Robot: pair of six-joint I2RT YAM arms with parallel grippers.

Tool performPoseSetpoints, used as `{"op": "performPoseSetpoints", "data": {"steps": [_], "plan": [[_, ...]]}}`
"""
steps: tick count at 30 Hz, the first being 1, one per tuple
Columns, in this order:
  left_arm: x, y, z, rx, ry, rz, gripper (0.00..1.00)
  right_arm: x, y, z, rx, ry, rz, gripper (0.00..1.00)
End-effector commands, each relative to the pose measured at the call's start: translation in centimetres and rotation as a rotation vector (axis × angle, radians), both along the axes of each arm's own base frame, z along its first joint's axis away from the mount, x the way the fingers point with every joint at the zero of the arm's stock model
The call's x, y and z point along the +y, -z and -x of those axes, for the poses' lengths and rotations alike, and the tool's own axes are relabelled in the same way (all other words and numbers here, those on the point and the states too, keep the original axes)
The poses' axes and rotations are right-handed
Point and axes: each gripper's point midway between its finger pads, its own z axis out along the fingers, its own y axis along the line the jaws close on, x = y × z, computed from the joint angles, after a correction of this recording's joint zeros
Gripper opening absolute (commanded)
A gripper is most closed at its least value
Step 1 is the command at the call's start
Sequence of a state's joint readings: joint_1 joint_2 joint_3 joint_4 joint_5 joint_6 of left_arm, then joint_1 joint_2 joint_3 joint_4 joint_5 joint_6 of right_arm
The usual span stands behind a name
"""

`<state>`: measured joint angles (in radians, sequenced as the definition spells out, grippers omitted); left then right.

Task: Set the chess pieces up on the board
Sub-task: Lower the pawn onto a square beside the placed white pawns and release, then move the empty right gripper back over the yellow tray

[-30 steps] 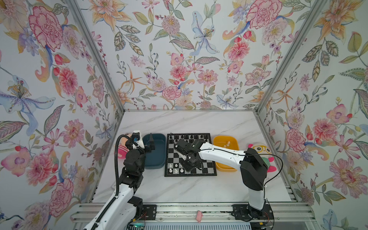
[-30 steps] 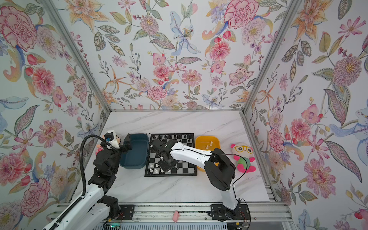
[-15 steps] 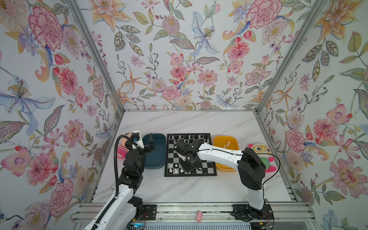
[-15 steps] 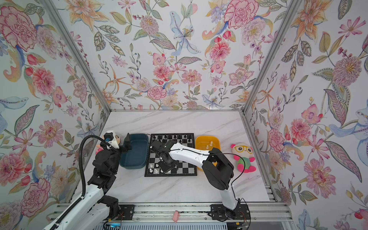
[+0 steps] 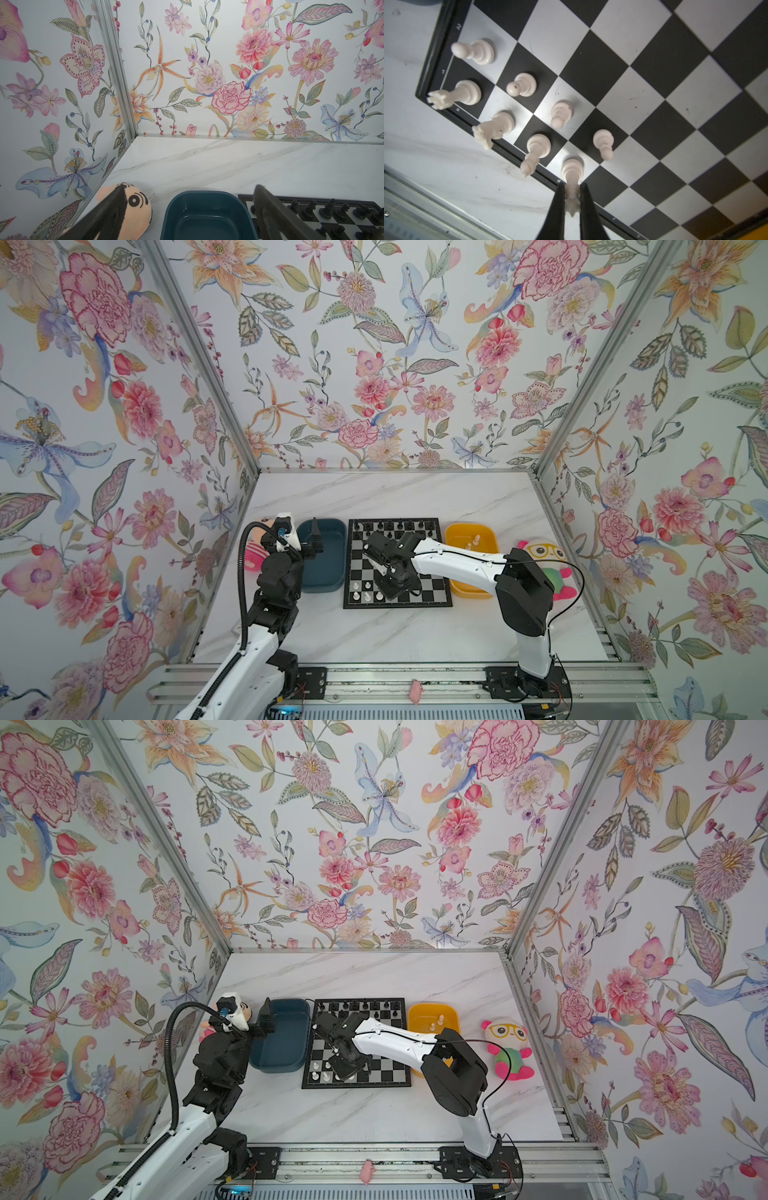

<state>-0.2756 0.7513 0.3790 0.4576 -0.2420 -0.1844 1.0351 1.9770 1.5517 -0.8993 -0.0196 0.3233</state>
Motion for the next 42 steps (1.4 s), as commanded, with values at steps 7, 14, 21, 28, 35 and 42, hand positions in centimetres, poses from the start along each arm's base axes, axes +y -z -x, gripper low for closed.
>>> {"op": "performPoseSetpoints", "data": {"steps": [7, 14, 21, 28, 35, 42], "plan": [[-0.1, 0.3, 0.5, -0.008, 0.005, 0.009, 0.96, 0.4, 0.4, 0.6, 0.017, 0.003, 0.005, 0.21], [-0.1, 0.2, 0.5, -0.012, 0.007, 0.011, 0.96, 0.2, -0.2, 0.6, 0.002, 0.01, -0.003, 0.31], [-0.1, 0.2, 0.5, -0.013, 0.006, 0.011, 0.96, -0.4, -3.2, -0.4, -0.07, 0.026, -0.027, 0.35], [-0.1, 0.3, 0.4, -0.007, 0.002, 0.008, 0.97, -4.0, -7.3, -3.9, -0.188, 0.095, -0.044, 0.36], [-0.1, 0.6, 0.1, 0.007, -0.005, -0.002, 0.97, -10.8, -9.5, -9.5, -0.292, 0.252, -0.005, 0.35], [-0.2, 1.3, -0.8, 0.042, -0.015, -0.026, 0.97, -17.5, -8.3, -14.6, -0.319, 0.406, 0.023, 0.35]]}}
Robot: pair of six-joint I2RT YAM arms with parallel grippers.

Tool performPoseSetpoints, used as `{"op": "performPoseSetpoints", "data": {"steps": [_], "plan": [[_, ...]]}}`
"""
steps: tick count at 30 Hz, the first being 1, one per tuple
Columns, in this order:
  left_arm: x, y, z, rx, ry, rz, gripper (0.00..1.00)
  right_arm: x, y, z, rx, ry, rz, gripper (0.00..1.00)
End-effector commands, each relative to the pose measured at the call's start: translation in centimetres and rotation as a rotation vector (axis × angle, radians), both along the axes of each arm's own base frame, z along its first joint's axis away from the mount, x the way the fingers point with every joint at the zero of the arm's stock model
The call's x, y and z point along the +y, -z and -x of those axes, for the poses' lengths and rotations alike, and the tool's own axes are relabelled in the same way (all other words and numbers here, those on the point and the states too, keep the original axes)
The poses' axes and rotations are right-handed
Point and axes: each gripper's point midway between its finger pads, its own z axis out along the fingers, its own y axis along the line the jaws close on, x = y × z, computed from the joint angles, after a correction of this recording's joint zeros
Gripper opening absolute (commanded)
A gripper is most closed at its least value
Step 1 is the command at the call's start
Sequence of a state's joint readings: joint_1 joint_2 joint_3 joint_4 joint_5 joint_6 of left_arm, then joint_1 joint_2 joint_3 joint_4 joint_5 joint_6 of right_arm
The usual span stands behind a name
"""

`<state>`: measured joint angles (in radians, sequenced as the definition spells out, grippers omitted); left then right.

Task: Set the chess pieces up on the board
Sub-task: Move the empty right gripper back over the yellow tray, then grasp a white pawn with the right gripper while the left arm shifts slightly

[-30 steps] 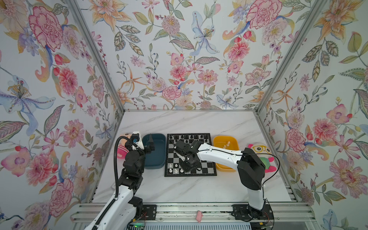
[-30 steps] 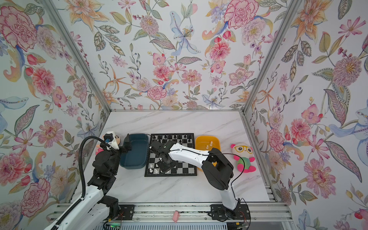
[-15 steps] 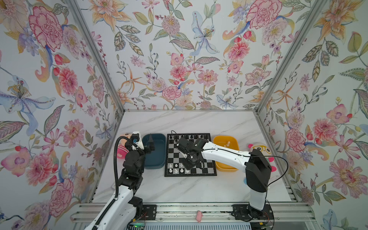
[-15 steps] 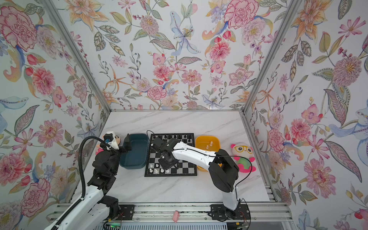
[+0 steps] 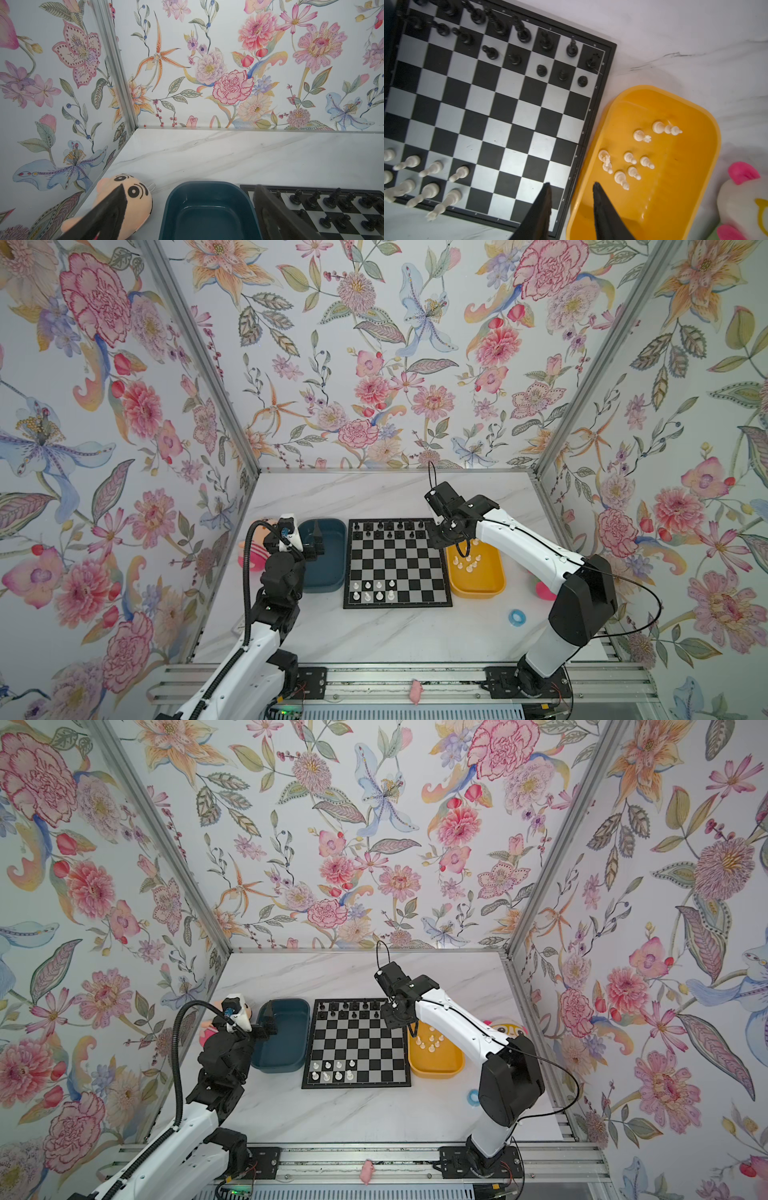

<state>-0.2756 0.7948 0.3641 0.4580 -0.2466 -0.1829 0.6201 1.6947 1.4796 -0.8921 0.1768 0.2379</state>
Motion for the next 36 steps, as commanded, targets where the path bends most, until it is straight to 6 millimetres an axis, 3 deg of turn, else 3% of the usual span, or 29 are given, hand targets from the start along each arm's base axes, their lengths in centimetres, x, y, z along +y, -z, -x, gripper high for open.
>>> {"op": "performPoseSetpoints", "data": {"steps": [1, 9, 14, 23, 36], "plan": [[-0.1, -0.6, -0.4, -0.008, -0.013, -0.012, 0.97, -3.2, 0.8, -1.9, -0.011, 0.049, 0.037, 0.35], [-0.3, -0.3, -1.9, 0.025, -0.021, -0.035, 0.97, -9.4, 4.1, -5.1, 0.031, 0.184, 0.061, 0.34], [-1.0, 0.1, -2.9, 0.049, 0.002, -0.039, 0.97, -11.1, 6.2, -6.2, 0.067, 0.222, 0.055, 0.33], [-2.2, 0.5, -3.8, 0.081, 0.056, -0.049, 0.97, -12.9, 8.3, -7.1, 0.093, 0.258, 0.071, 0.33], [-3.3, 1.6, -4.5, 0.136, 0.11, -0.07, 0.97, -13.5, 10.0, -7.9, 0.117, 0.272, 0.052, 0.34]]}}
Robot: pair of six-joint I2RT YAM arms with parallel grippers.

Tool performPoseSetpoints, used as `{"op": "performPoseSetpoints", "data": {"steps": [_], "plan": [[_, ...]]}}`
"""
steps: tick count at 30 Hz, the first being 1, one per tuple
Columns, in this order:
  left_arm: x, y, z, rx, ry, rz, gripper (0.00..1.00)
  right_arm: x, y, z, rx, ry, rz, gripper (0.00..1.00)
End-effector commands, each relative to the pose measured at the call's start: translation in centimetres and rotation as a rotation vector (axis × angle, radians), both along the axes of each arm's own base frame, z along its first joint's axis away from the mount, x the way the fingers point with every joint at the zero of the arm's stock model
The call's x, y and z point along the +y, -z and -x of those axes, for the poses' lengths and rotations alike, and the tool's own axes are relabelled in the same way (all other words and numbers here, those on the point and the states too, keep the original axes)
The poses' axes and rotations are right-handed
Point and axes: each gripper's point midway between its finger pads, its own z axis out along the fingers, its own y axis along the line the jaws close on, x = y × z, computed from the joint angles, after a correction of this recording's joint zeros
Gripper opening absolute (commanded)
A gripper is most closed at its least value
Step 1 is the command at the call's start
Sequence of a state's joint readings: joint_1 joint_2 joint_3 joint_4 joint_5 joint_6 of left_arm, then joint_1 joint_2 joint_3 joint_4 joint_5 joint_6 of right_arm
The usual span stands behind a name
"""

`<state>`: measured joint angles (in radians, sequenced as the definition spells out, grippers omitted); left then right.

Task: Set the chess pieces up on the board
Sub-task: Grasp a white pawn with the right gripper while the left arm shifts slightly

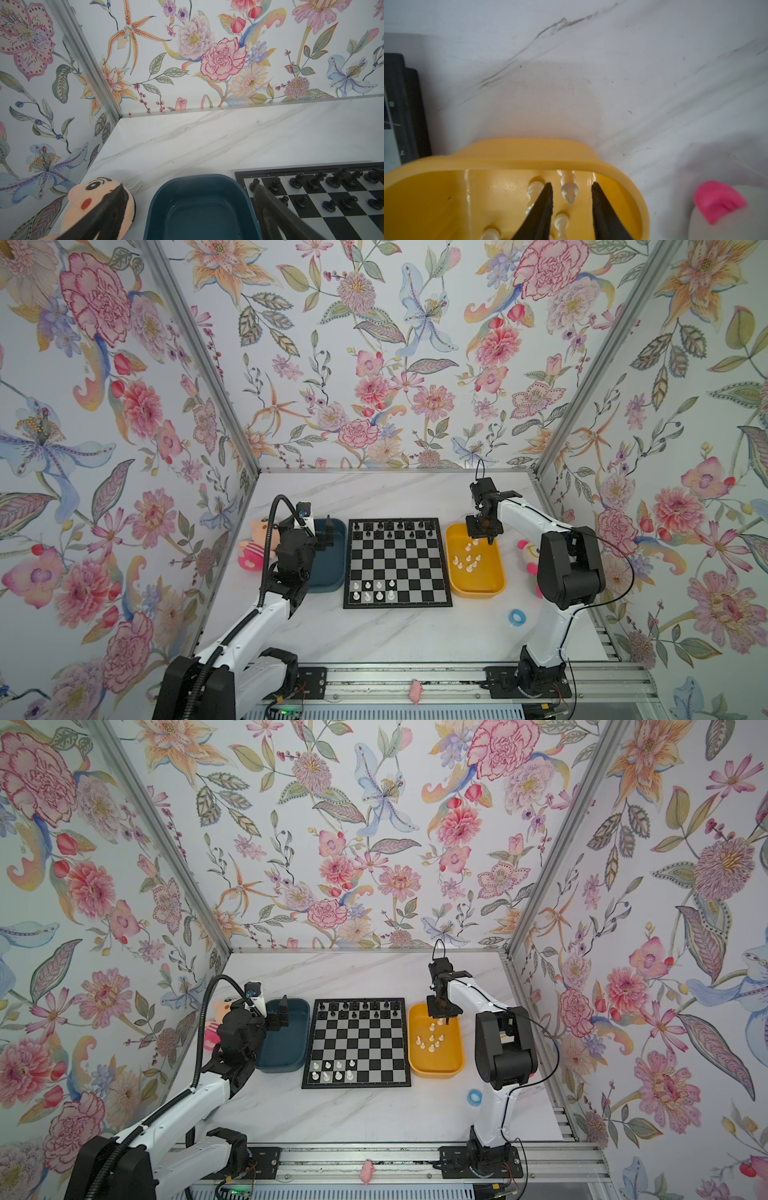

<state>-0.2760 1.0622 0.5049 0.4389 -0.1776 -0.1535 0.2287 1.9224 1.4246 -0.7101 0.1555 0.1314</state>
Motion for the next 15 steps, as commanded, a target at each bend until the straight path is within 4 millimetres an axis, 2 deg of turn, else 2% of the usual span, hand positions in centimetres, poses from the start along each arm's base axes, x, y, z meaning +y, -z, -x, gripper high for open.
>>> {"op": "performPoseSetpoints", "data": {"steps": [1, 4, 9, 15], "plan": [[-1.0, -0.7, -0.2, -0.002, 0.041, -0.008, 0.97, 0.1, 0.9, 0.0, 0.018, -0.011, -0.015, 0.34], [-1.5, -0.5, -0.2, 0.009, 0.075, -0.013, 0.97, 0.1, 1.3, 0.0, 0.027, -0.011, -0.017, 0.33], [-3.9, 0.3, 0.1, 0.059, 0.229, -0.063, 0.99, 0.1, 1.5, -0.1, 0.031, -0.009, -0.023, 0.3], [-5.7, 0.9, 0.6, 0.096, 0.342, -0.067, 0.99, 0.2, 1.7, -0.1, 0.035, -0.009, -0.025, 0.26]]}}
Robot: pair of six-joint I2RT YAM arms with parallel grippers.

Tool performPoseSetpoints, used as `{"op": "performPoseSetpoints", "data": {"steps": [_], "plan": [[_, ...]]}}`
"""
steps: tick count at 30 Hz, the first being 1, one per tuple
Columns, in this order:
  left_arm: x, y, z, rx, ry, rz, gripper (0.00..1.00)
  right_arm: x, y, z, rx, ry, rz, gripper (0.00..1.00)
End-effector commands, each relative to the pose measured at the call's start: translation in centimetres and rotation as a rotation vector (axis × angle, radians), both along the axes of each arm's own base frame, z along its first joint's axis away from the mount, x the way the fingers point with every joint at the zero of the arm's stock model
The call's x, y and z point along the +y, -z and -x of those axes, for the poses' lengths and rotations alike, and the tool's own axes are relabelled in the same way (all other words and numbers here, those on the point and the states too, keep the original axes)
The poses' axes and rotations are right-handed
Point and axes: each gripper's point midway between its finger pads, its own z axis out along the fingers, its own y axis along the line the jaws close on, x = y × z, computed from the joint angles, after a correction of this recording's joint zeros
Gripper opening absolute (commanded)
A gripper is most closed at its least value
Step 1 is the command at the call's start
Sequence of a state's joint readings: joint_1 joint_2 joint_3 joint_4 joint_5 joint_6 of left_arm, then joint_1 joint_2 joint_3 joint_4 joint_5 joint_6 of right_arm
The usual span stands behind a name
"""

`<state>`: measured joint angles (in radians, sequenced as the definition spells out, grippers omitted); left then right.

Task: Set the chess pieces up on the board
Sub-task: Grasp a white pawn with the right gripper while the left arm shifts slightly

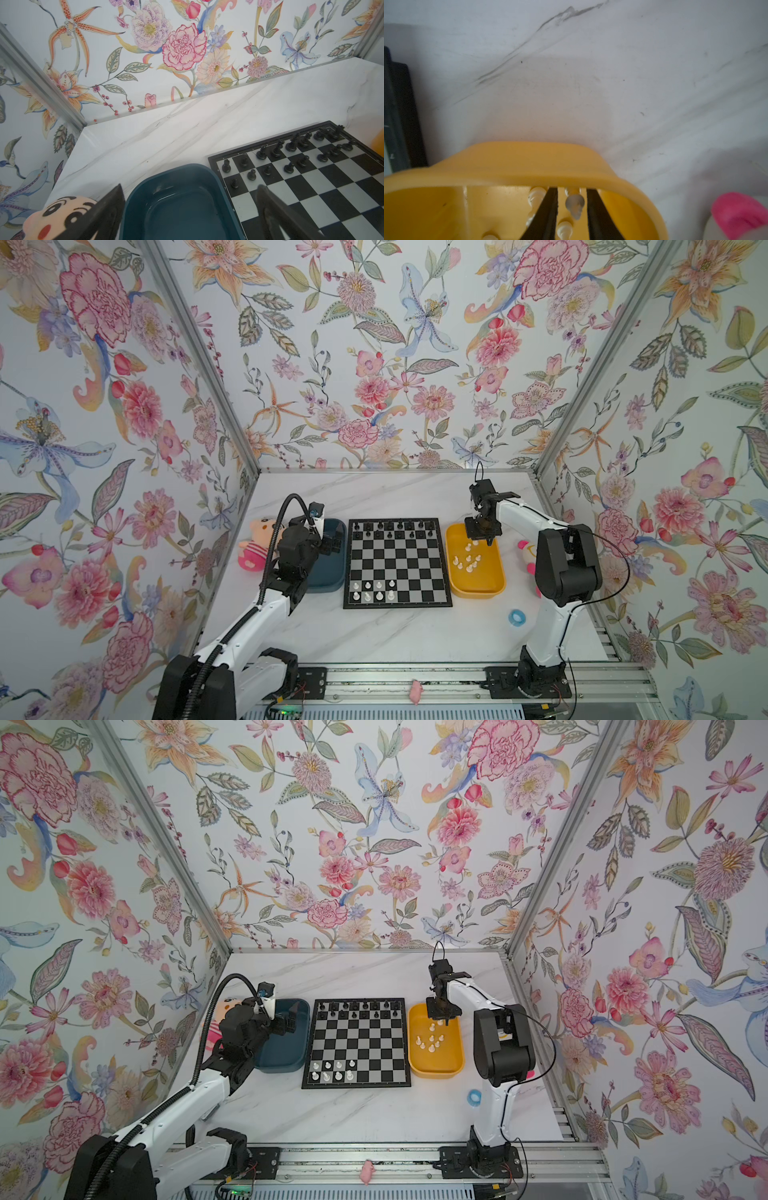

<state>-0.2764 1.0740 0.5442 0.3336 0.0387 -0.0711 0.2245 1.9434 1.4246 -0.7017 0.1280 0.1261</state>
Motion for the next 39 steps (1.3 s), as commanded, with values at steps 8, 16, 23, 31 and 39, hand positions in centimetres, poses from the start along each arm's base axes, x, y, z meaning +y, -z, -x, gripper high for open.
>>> {"op": "performPoseSetpoints", "data": {"steps": [8, 16, 23, 31, 39], "plan": [[-3.9, 0.5, 0.5, 0.068, 0.219, -0.004, 0.99, -0.3, 1.3, 0.1, 0.031, 0.004, -0.006, 0.21], [-4.0, 0.6, 0.5, 0.069, 0.224, 0.0, 0.99, -0.3, 1.4, 0.2, 0.035, 0.008, -0.008, 0.13], [-4.2, 0.4, 0.6, 0.064, 0.235, 0.004, 0.99, -0.2, 0.6, 0.3, 0.026, 0.009, -0.015, 0.05], [-4.3, 0.4, 0.8, 0.061, 0.245, 0.007, 0.99, 0.9, -2.0, 1.4, 0.01, -0.022, -0.016, 0.03], [-4.3, 0.3, 1.1, 0.048, 0.25, 0.008, 0.99, 3.2, -5.2, 3.7, 0.002, -0.093, 0.001, 0.02]]}}
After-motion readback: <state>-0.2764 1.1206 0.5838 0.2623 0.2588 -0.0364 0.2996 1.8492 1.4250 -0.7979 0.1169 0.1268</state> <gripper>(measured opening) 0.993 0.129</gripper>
